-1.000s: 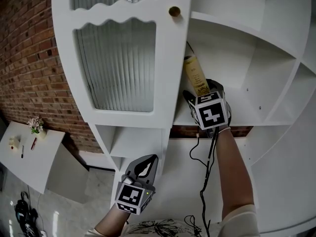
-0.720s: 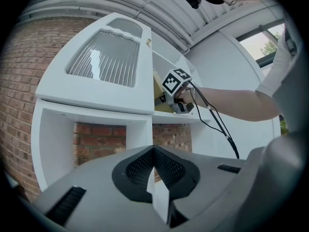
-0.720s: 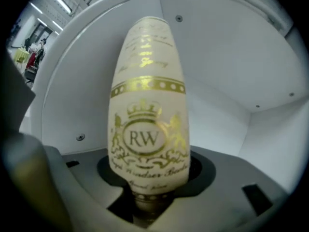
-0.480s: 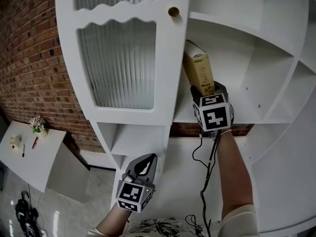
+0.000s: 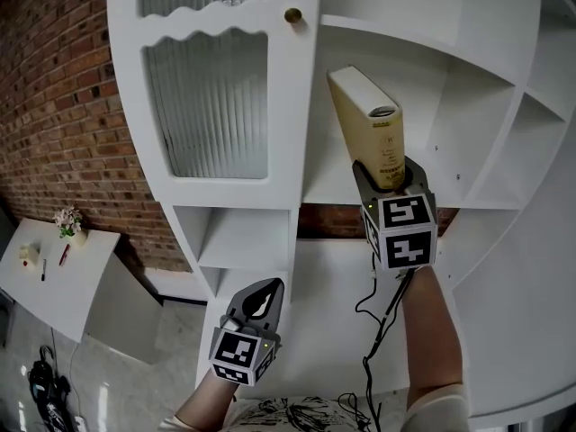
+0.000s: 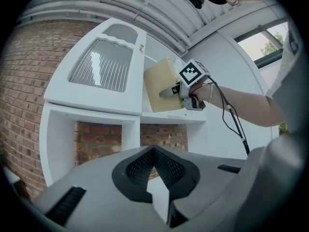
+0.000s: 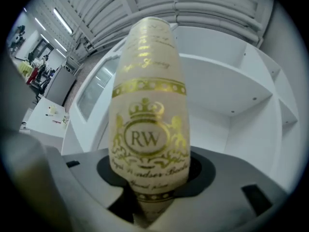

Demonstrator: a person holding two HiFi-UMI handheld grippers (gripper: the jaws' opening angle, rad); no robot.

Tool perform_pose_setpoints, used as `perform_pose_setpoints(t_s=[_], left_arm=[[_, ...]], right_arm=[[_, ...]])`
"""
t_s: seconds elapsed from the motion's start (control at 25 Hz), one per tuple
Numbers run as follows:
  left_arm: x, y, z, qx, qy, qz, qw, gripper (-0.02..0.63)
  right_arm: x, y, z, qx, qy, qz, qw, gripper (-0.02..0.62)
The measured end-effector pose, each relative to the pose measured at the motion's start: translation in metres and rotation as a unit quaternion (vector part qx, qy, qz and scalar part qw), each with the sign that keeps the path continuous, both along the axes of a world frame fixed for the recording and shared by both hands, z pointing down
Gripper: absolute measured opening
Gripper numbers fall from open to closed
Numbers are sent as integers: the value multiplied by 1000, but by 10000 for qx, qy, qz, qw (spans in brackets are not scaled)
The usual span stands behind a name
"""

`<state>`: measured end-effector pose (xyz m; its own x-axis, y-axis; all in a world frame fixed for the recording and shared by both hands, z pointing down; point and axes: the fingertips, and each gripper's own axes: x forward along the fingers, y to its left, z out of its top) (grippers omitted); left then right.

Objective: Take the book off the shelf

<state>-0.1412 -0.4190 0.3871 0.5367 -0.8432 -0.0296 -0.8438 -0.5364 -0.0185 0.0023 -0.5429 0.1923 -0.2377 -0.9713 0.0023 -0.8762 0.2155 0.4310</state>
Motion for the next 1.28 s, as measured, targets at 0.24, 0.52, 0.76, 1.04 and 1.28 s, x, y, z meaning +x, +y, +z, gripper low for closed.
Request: perform_pose_setpoints(t_s=[0.24, 0.52, 0.76, 1.04, 1.28], left_arm=[[17, 28, 4, -98, 82, 41, 9999, 12], [35, 70, 6, -181, 138, -83, 9997, 12], [52, 103, 2, -149, 117, -179, 9997, 12], [56, 126, 10, -173, 82, -390, 9991, 12], [61, 134, 16, -275, 88, -455, 9985, 12]], right_arm=[[14, 65, 7, 78, -275, -265, 9992, 224], [33, 133, 45, -8, -592, -534, 9968, 224], [48, 171, 100, -333, -902, -728, 9927, 224], [78, 203, 172, -811, -1137, -598, 9884, 225], [95, 229, 213, -843, -1459, -597, 9839, 224]])
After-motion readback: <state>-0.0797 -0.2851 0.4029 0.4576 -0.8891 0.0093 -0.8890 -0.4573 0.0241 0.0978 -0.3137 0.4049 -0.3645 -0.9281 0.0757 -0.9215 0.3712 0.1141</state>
